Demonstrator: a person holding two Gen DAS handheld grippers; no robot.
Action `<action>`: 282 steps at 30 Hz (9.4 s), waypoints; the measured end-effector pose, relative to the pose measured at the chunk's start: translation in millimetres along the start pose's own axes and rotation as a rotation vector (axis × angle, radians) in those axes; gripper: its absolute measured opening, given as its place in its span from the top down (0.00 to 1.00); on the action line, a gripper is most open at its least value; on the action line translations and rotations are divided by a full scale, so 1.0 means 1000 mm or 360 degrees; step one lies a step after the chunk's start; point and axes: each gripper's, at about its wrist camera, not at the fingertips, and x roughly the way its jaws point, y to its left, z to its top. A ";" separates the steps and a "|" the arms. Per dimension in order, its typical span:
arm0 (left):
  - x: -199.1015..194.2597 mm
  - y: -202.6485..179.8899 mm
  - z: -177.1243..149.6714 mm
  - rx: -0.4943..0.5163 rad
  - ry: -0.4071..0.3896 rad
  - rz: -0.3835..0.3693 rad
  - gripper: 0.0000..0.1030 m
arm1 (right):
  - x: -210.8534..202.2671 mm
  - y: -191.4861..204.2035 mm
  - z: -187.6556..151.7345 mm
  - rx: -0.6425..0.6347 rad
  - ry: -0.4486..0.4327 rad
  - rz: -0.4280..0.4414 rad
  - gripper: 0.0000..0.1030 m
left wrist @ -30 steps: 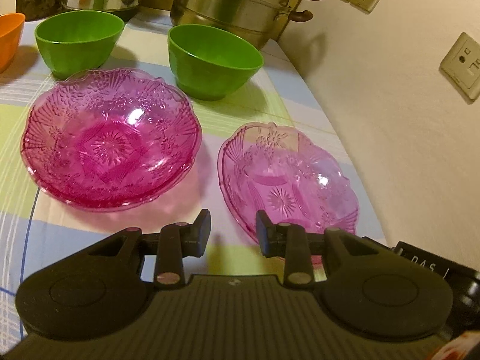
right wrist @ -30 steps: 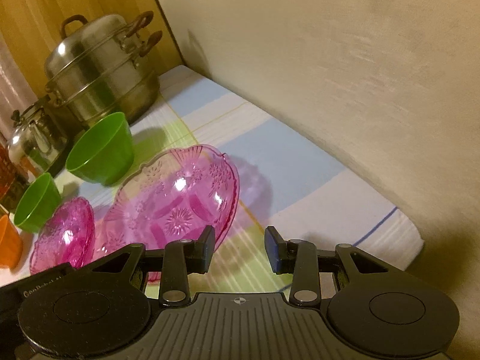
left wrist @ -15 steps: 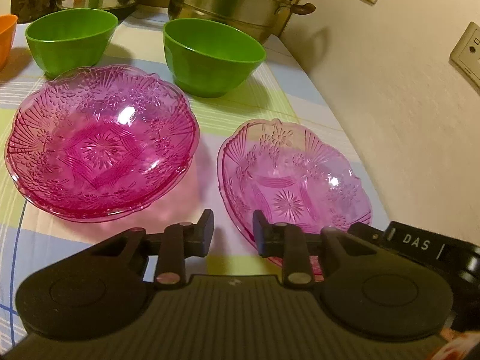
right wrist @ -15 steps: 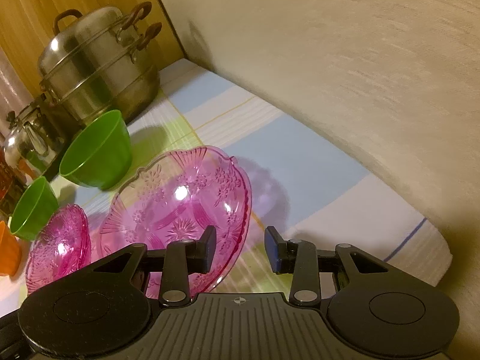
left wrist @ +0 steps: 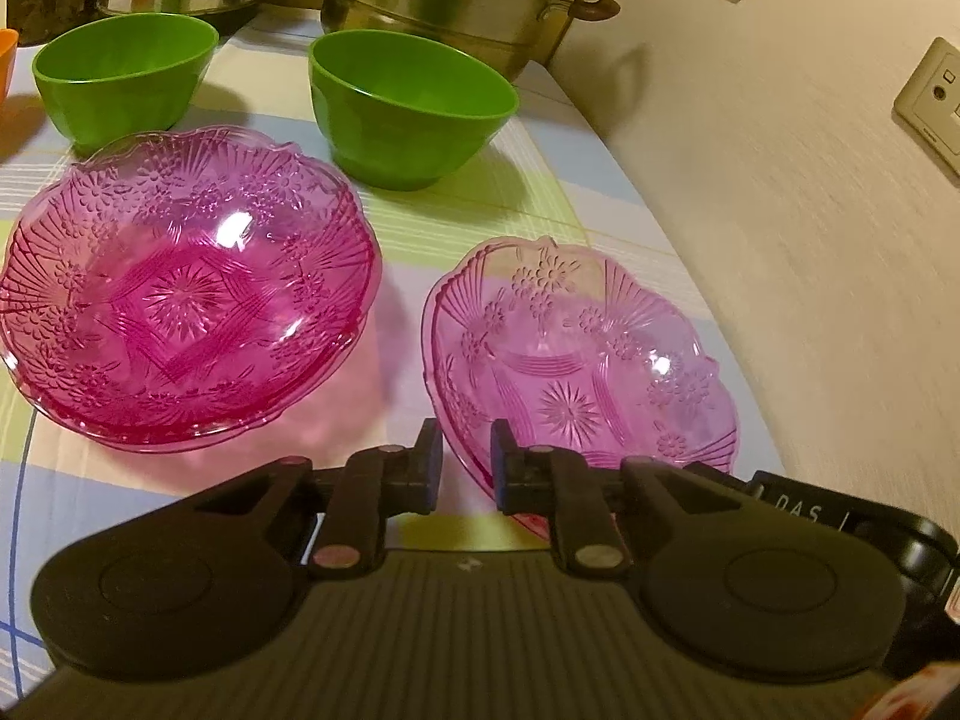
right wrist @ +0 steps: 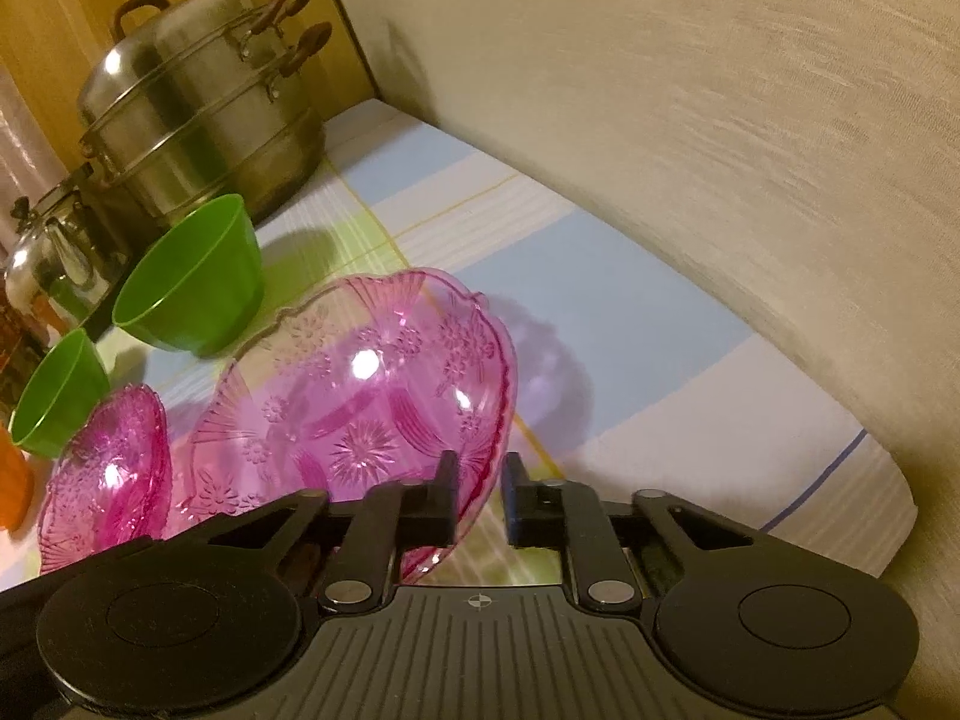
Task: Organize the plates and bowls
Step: 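Carry the pink plate with both grippers and lower it onto the plate stack, then open both grippers and release the plate on the stack, then move both grippers away from the plates toward the orange bowl, then lower both grippers onto the orange bowl rim and close them, then lift the orange bowl with both grippers and lower it into a green bowl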
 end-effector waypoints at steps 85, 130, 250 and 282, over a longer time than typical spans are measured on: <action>-0.083 0.150 0.046 -0.0203 -0.0128 0.0218 0.85 | 0.004 0.172 -0.034 -0.0377 0.0085 0.0304 0.87; -0.122 0.136 0.025 -0.0119 -0.0199 0.0296 0.75 | -0.043 0.153 -0.051 -0.0412 -0.0034 0.0250 0.57; -0.102 0.407 0.176 -0.0456 -0.0327 0.0473 0.85 | 0.134 0.464 -0.059 -0.0630 0.0375 0.0728 0.76; -0.122 0.294 0.209 -0.0321 -0.0488 0.0222 0.84 | 0.057 0.399 0.027 -0.0617 0.0065 0.0733 0.77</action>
